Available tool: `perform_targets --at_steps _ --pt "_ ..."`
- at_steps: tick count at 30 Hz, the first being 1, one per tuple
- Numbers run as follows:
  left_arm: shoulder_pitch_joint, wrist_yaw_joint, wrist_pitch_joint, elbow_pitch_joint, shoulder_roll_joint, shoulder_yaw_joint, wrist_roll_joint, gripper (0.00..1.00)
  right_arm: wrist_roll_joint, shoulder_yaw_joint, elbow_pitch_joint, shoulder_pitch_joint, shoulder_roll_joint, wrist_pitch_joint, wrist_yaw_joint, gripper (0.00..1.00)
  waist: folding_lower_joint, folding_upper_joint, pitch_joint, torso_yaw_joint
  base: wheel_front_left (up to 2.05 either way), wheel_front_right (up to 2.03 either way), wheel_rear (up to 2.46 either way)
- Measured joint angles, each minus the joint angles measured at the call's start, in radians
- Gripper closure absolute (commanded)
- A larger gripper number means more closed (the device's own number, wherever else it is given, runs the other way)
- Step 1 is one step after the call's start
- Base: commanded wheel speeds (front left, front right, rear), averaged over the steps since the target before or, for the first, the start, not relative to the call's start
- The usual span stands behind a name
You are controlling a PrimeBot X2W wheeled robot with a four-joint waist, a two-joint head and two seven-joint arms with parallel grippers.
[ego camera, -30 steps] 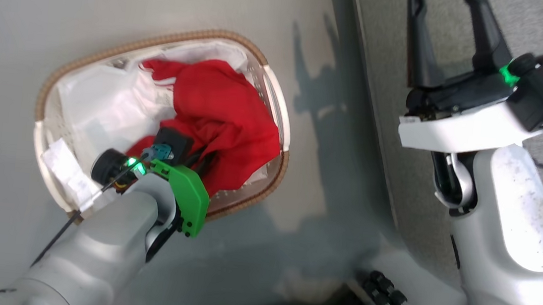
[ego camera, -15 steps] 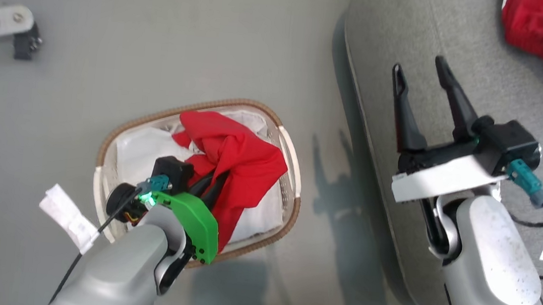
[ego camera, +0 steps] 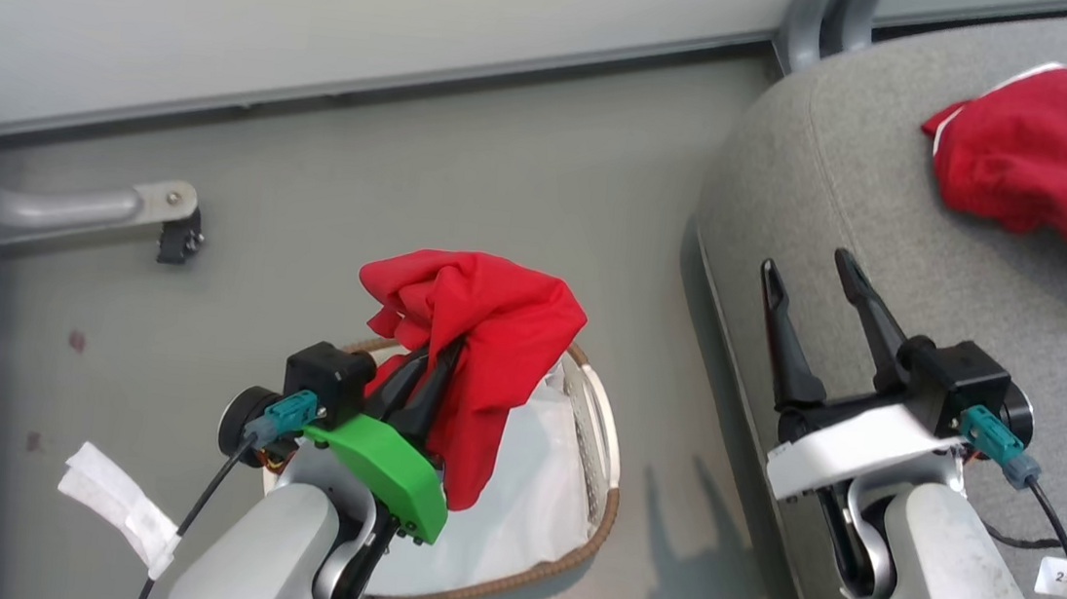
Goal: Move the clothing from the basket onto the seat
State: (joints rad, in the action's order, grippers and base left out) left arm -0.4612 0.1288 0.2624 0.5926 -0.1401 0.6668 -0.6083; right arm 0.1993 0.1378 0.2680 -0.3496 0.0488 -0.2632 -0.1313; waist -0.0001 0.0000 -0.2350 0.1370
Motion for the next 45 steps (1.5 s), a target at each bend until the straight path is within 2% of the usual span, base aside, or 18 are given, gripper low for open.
perform_targets --at_steps 13,20,25,32,36,40,44,45 --pt "0.093 0.000 0.000 -0.170 0.029 -0.100 0.085 1.00 -0.013 -0.024 0.047 0.138 0.000 0.000 0.000 0.00 0.0000 0.0000 0.171 -0.052 0.00 0.00 0.00" --pt "0.099 0.000 0.000 -0.204 0.034 -0.114 0.105 1.00 -0.031 -0.002 0.072 0.178 0.003 0.000 0.000 0.00 0.0000 0.0000 0.212 -0.085 0.00 0.00 0.00" --pt "0.099 0.000 0.000 -0.222 0.044 -0.100 0.109 1.00 -0.053 0.124 0.106 0.164 0.047 0.000 0.000 0.00 0.0000 0.0000 0.211 -0.107 0.00 0.00 0.00" --pt "0.092 0.000 0.000 -0.233 0.054 -0.070 0.107 1.00 -0.045 0.337 0.175 0.005 0.091 0.000 0.000 0.00 0.0000 0.0000 0.190 -0.131 0.00 0.00 0.00" --pt "0.077 0.000 0.000 -0.234 0.058 -0.043 0.099 1.00 -0.022 0.439 0.237 -0.089 0.090 0.000 0.000 0.00 0.0000 0.0000 0.183 -0.151 0.00 0.00 0.00" --pt "0.066 0.000 0.000 -0.234 0.061 -0.012 0.089 1.00 -0.006 0.494 0.288 -0.158 0.071 0.000 0.000 0.00 0.0000 0.0000 0.177 -0.173 0.00 0.00 0.00" --pt "0.053 0.000 0.000 -0.234 0.063 0.013 0.081 1.00 -0.001 0.495 0.326 -0.194 0.044 0.000 0.000 0.00 0.0000 0.0000 0.170 -0.194 0.00 0.00 0.00" --pt "0.053 0.000 0.000 -0.234 0.063 0.020 0.079 1.00 0.001 0.497 0.332 -0.199 0.039 0.000 0.000 0.03 0.0000 0.0000 0.168 -0.199 0.00 0.00 0.00"
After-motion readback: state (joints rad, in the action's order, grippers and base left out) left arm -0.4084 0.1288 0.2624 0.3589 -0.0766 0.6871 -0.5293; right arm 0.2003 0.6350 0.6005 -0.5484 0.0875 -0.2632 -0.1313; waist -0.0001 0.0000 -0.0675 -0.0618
